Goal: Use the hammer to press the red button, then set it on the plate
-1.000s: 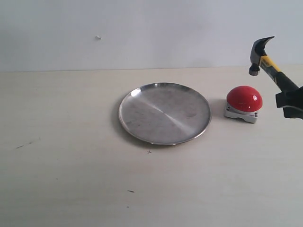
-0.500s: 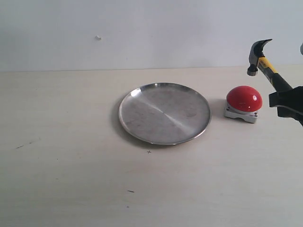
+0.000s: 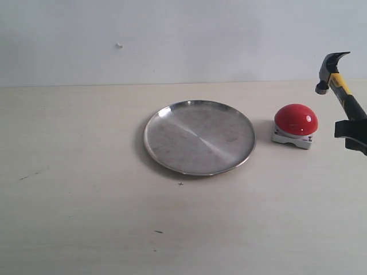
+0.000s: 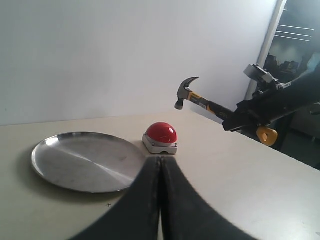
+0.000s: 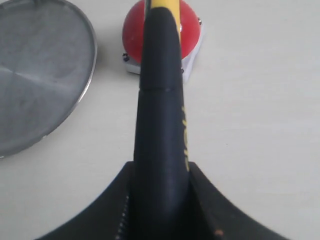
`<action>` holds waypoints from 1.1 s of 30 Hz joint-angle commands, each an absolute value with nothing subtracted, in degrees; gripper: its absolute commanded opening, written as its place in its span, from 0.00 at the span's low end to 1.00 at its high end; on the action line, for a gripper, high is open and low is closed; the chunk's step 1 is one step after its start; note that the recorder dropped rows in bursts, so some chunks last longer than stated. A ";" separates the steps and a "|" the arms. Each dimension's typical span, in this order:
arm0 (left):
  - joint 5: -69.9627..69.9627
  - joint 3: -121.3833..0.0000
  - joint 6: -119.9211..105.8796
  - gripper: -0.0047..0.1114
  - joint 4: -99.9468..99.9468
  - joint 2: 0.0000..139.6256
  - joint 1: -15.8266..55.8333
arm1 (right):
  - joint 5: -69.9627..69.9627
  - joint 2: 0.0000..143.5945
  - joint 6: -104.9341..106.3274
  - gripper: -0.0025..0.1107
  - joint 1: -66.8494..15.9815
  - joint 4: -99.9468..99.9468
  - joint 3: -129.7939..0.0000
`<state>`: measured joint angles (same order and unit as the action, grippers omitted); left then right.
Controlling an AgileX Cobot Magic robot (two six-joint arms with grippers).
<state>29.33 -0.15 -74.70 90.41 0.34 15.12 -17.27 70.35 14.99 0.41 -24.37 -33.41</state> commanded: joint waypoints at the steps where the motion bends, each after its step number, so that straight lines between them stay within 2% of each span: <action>1: 29.71 0.00 -74.55 0.04 90.63 0.00 15.07 | -13.86 70.80 21.37 0.02 0.68 -28.57 -34.09; 20: 29.72 0.00 -74.67 0.04 90.63 0.00 15.07 | -9.04 76.36 22.82 0.02 0.68 -28.53 -34.37; 33: 29.72 0.00 -74.67 0.04 90.63 0.00 15.07 | -14.39 76.80 29.56 0.02 0.68 -34.47 -37.52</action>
<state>29.44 -0.15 -74.70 90.41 0.34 15.12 -16.92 77.10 26.55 0.41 -31.84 -36.39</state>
